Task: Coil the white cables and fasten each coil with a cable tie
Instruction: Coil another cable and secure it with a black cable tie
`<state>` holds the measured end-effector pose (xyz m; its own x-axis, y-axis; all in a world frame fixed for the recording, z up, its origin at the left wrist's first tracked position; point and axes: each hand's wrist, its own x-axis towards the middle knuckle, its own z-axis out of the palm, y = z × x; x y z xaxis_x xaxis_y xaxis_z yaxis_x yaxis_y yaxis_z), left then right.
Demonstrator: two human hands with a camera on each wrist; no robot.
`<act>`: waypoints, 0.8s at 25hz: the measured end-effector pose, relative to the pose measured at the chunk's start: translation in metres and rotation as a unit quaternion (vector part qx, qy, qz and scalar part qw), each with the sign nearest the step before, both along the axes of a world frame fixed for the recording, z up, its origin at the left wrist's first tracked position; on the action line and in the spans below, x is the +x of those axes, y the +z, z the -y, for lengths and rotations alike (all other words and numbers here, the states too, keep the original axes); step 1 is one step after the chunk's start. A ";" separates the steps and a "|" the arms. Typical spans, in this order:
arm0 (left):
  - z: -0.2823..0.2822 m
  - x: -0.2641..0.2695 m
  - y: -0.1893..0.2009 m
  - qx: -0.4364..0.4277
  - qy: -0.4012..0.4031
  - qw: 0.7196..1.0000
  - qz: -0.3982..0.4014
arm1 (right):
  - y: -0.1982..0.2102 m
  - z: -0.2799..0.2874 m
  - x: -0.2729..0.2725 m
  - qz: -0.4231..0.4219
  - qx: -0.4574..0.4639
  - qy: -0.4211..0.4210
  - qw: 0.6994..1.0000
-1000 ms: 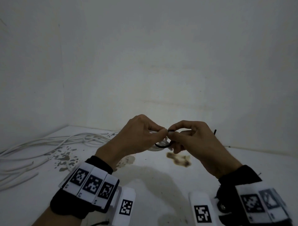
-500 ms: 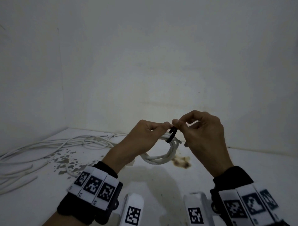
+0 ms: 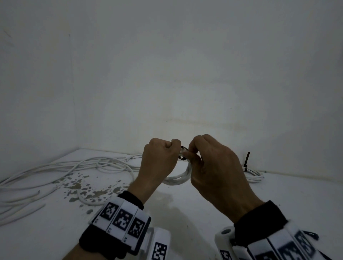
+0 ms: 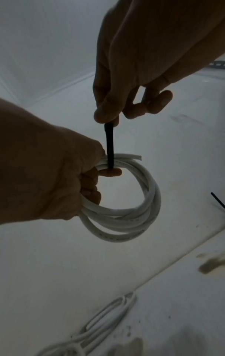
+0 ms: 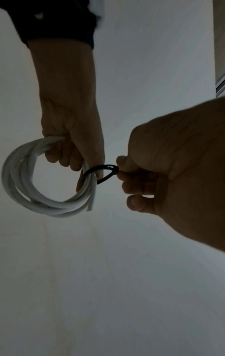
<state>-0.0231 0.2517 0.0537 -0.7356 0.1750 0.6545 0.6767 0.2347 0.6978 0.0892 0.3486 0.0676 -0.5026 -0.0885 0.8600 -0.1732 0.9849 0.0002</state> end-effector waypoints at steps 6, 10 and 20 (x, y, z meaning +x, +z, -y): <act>-0.002 -0.008 -0.009 0.017 0.005 1.000 0.002 | -0.015 0.002 -0.007 0.010 0.027 0.048 0.998; -0.006 -0.006 -0.016 0.000 -0.012 1.000 -0.017 | -0.006 -0.005 -0.002 -0.039 -0.108 0.072 0.991; -0.018 0.005 -0.019 -0.006 -0.050 0.996 -0.079 | 0.014 -0.004 0.014 -0.025 -0.199 0.101 0.974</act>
